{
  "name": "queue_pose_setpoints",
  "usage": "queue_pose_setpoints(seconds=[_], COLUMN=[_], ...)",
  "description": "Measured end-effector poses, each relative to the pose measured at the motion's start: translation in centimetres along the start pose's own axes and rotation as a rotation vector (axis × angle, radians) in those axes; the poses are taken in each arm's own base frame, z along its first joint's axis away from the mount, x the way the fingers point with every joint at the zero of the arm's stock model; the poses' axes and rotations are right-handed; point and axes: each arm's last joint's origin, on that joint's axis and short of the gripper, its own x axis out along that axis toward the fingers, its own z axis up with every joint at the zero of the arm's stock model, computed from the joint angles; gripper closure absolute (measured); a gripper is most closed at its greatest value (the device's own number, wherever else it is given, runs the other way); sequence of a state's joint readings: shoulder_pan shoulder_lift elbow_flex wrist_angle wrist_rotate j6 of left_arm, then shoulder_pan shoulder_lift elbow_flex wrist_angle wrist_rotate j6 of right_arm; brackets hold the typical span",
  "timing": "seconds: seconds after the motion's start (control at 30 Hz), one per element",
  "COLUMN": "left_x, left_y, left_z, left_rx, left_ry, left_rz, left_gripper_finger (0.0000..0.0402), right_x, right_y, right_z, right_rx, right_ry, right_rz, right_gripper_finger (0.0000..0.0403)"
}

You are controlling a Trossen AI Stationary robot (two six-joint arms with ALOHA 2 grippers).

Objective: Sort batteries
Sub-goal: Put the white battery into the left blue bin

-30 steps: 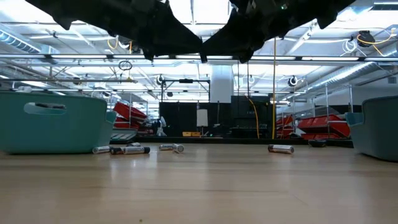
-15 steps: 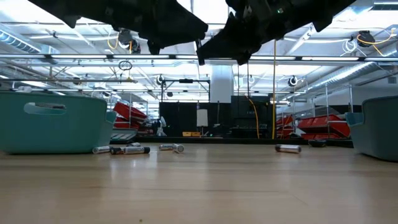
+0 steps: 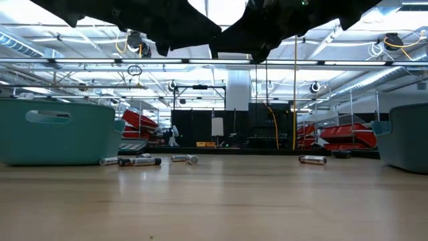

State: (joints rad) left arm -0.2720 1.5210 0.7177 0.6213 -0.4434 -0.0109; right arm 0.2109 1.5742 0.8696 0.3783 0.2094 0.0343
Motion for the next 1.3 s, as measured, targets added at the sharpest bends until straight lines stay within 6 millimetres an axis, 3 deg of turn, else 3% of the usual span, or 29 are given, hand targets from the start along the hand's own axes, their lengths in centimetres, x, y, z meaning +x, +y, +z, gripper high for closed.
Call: queue_pose_setpoints(seconds=[0.33,0.4,0.53,0.67,0.8,0.93,1.07,1.3], left_x=[0.0,0.0,0.0,0.0,-0.4,-1.5,-2.8,-7.2], left_y=[0.0,0.0,0.0,0.0,0.2,0.8,1.5,2.8], left_z=[0.1,0.2,0.2,0.1,0.5,1.1,1.6,0.5], left_rx=[-0.011,-0.009,0.018,0.019,0.024,0.041,0.035,-0.166], left_ry=[0.000,-0.004,-0.004,-0.001,0.015,0.046,0.111,0.518], left_rz=[-0.034,-0.043,-0.044,-0.036,-0.032,0.002,0.026,0.040], left_gripper_finger=[0.0272,0.0289,0.0364,0.0364,0.0364,0.0364,0.0364,0.0364], right_x=[0.0,-0.1,0.0,0.0,-0.2,-0.5,-0.3,-0.9], right_y=[0.1,0.1,0.0,0.0,-0.2,-0.3,-1.0,-1.9], right_z=[0.3,0.5,0.5,0.4,0.4,0.7,-0.4,-3.3], right_rx=[-0.039,-0.042,-0.042,-0.023,0.003,0.023,0.039,0.088], right_ry=[-0.042,-0.056,-0.056,-0.055,-0.031,-0.029,0.081,0.375], right_rz=[0.008,0.010,-0.004,-0.034,-0.043,-0.042,-0.074,-0.151], right_gripper_finger=[0.0402,0.0402,0.0401,0.0392,0.0351,0.0284,0.0238,0.0239])
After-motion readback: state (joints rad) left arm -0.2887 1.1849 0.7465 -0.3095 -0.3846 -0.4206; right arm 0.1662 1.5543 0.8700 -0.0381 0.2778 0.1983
